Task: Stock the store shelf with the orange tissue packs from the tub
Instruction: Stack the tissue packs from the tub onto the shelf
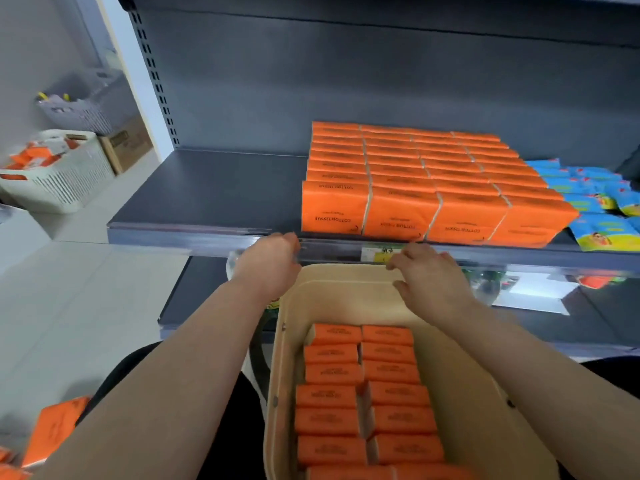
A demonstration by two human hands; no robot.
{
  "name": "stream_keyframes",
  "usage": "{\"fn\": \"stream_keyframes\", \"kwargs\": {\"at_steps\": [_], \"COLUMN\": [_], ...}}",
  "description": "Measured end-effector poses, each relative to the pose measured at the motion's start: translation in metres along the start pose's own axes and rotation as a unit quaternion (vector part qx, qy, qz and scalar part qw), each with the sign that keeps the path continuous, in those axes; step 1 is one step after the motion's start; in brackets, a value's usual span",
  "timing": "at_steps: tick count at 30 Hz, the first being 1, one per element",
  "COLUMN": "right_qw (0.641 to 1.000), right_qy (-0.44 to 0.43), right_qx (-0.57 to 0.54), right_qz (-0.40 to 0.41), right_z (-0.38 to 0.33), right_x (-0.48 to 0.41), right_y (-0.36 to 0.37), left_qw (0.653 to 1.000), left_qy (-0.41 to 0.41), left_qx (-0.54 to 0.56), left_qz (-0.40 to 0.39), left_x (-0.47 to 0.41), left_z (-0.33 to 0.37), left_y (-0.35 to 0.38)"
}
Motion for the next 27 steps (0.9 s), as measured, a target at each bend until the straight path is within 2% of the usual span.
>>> {"fn": "stream_keyframes", "kwargs": {"at_steps": [3,8,12,15,17,27], "right_qw": [0.991,0.969,0.976,0.980,0.980,0.983], "right_qy": [0.053,0.120,0.117,0.102,0.099,0.019], "right_qx": [0.000,-0.014,-0.036,-0.054,-0.064,-0.106], "right_qz": [-0.126,-0.217,-0.180,-0.159,-0.162,-0.149], "right_z": [0.021,0.034,0.036,0.029,0.023,-0.050], "right_x": [0.059,0.110,0.115,0.112,0.109,0.066], "right_y": [0.041,0.070,0.070,0.069,0.071,0.073], "left_qw": [0.998,0.986,0.979,0.980,0.984,0.974], "left_qy": [0.002,-0.030,-0.034,-0.020,-0.026,-0.139], "left_qx": [-0.016,-0.002,-0.023,-0.083,-0.078,-0.139], "left_qz": [-0.067,-0.166,-0.202,-0.177,-0.156,-0.116], "left_x": [0.012,0.040,0.071,0.086,0.088,0.098], "left_z": [0.004,-0.008,-0.012,-0.011,-0.013,-0.096], "left_y": [0.023,0.053,0.070,0.072,0.068,0.043]}}
Point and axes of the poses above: each hand's wrist, its own x-axis away from the middle knuckle, its own y-axis out of the palm, z = x × y, the point moved 9 cm from there along -x, towards the middle knuckle, and after that the axes turned 9 degrees about -y, right-handed, at the moved point
